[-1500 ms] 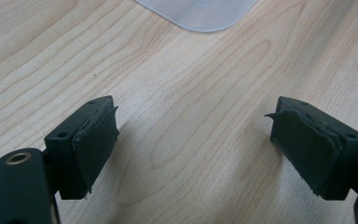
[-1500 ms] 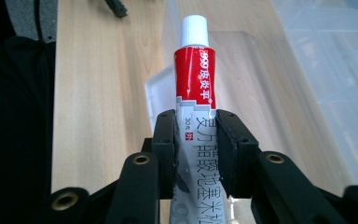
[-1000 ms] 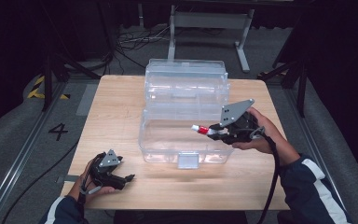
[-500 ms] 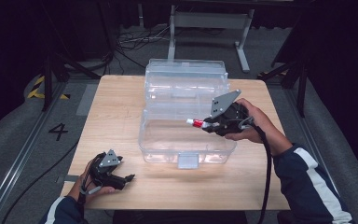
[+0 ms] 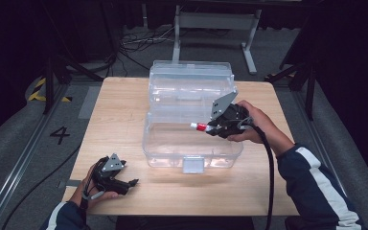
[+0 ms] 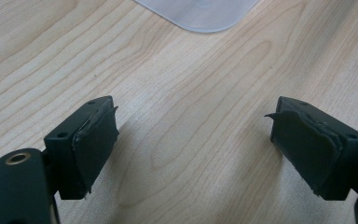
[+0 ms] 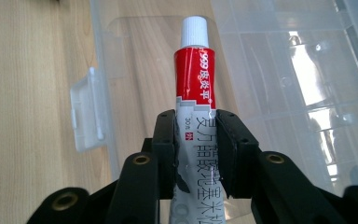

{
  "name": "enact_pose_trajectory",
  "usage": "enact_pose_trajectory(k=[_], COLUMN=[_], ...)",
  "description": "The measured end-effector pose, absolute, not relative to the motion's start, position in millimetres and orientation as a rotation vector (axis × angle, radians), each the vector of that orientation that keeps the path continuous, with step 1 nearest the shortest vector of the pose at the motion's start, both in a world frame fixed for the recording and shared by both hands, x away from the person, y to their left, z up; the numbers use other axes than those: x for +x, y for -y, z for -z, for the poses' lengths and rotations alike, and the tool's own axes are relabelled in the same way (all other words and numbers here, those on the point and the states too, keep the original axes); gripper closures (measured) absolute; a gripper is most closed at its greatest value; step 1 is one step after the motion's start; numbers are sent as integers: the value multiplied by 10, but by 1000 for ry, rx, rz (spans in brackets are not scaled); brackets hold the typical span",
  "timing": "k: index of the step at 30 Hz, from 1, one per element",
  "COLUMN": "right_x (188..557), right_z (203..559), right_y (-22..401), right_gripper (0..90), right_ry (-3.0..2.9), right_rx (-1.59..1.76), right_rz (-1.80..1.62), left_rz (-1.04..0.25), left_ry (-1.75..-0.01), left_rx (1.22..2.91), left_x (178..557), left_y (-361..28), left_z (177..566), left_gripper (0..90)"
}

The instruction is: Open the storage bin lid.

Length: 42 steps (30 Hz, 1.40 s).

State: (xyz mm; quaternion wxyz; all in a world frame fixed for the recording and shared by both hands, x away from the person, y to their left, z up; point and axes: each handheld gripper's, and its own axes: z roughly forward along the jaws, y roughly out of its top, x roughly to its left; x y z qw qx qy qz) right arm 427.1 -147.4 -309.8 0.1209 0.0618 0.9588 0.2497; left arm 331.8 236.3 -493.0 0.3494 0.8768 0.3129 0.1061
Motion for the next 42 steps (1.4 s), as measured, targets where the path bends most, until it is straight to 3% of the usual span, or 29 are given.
enact_pose_trajectory(k=[42], right_x=[4541], right_z=[3860], right_y=[1447], right_gripper=[708], right_ry=[-2999], right_rx=[197], right_rz=[-391], left_rz=[-267], left_ry=[-812], left_rx=[2269], left_x=[3323], left_y=[-2358], left_z=[4933], left_gripper=[148])
